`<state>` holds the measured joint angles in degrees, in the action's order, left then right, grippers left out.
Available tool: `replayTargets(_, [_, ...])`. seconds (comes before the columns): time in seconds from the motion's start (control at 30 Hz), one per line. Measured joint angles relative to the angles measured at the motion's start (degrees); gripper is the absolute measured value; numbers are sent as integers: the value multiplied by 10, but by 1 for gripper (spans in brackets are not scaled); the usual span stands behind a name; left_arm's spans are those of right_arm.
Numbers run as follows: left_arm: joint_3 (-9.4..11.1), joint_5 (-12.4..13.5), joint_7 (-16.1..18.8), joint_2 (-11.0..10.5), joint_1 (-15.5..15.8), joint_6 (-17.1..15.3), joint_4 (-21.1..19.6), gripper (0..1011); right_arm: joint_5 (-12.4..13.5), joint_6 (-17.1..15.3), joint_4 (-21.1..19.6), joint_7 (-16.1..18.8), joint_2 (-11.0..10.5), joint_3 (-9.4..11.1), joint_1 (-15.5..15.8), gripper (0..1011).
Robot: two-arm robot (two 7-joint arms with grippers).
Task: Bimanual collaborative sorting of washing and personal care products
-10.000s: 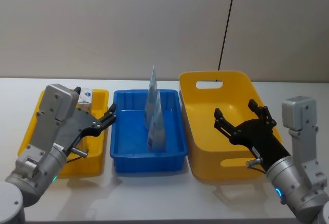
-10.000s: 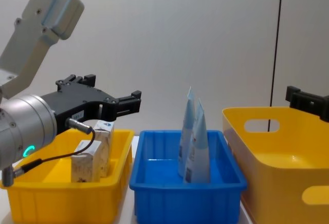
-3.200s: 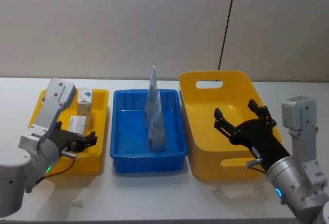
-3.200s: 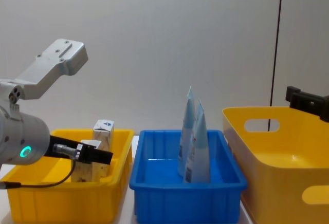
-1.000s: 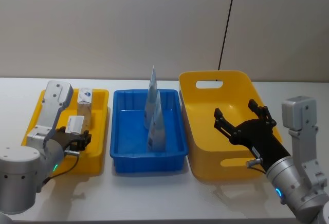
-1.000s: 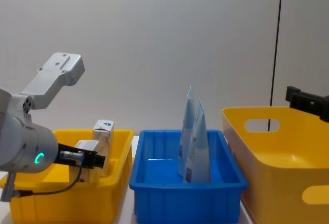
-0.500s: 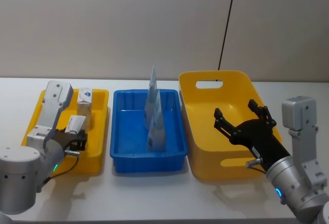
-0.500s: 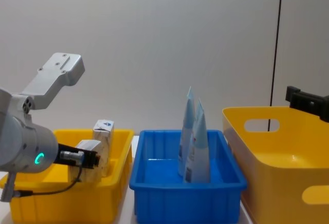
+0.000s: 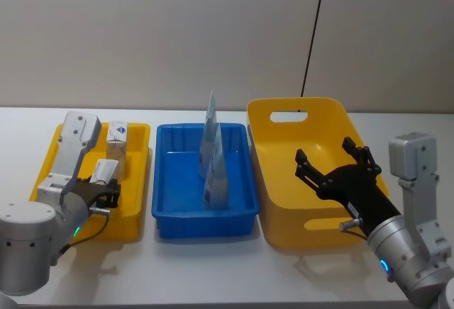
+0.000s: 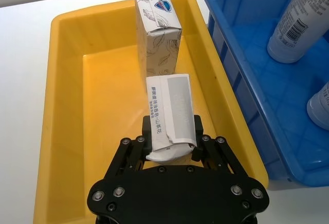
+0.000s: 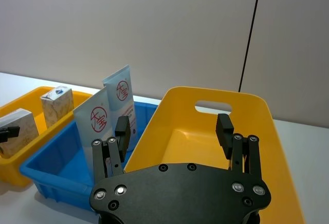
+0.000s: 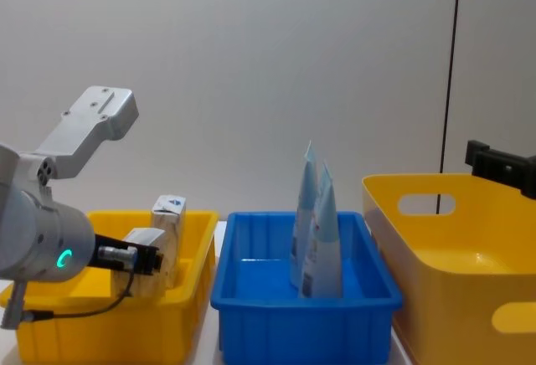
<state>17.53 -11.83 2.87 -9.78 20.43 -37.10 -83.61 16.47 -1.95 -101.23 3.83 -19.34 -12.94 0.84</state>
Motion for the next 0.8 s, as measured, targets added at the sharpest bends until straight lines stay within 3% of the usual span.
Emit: replayTargets(0.8, [3,3,-14,-2,14,6,13,376,0,0,0,0,0,0,0,1002])
